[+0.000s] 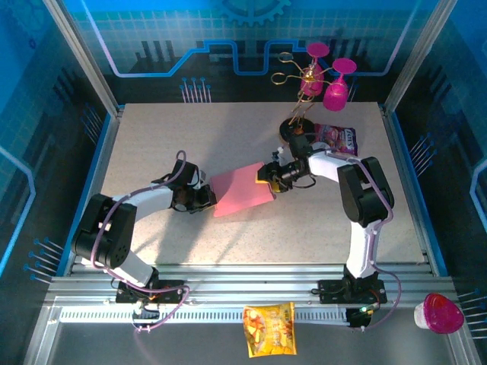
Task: Fold the paper box
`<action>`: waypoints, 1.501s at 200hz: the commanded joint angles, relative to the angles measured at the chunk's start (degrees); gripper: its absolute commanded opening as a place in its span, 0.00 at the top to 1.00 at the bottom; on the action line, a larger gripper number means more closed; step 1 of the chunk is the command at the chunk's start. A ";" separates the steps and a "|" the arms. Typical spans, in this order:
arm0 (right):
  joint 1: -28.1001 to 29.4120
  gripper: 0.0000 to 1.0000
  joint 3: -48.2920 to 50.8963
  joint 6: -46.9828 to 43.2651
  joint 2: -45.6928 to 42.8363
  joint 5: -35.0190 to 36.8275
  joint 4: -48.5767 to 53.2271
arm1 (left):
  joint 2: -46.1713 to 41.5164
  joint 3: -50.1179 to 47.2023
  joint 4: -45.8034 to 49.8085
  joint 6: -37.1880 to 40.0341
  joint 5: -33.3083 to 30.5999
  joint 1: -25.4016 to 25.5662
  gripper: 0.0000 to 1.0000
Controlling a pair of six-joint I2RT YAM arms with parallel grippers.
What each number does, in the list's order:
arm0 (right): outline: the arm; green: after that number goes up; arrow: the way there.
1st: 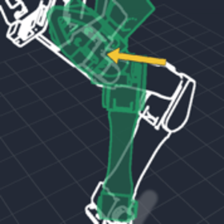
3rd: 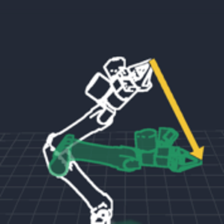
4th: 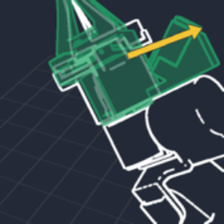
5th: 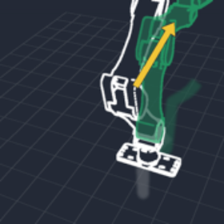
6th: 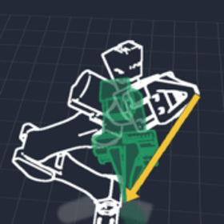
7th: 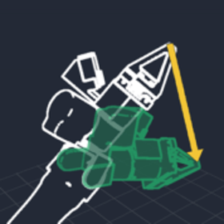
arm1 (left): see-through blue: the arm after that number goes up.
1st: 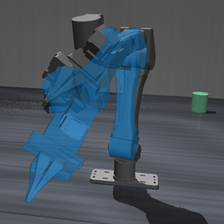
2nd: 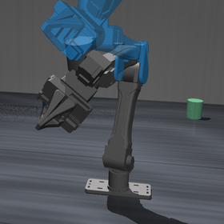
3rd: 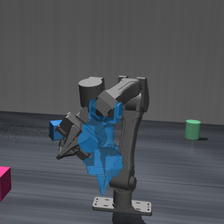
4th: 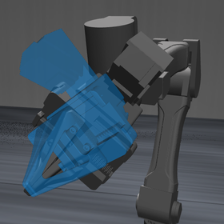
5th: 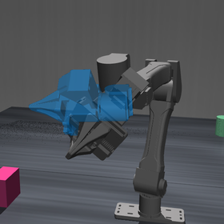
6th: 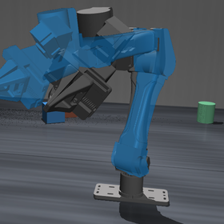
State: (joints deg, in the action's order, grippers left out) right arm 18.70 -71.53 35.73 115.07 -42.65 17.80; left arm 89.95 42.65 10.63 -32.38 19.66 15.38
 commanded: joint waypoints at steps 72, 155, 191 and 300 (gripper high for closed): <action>1.78 0.63 11.53 31.60 -2.74 -6.27 -30.29 | -13.50 2.05 6.51 -7.97 -10.37 -2.00 0.44; 2.56 0.68 15.02 66.97 -5.85 -5.61 -47.61 | -10.02 5.15 5.98 -33.77 6.66 -14.59 0.30; 2.92 0.68 11.11 68.41 -7.10 -7.67 -38.98 | -7.28 5.35 0.62 -39.86 7.89 -15.44 0.24; 2.97 0.70 13.60 68.62 -10.81 -9.85 -29.85 | -4.57 2.87 -6.01 -57.43 12.64 -16.84 0.24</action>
State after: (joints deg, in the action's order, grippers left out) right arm 20.99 -59.20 102.72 106.39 -51.13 -13.04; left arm 85.30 45.56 2.90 -84.62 27.51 -1.06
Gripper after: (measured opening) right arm 0.315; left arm 0.778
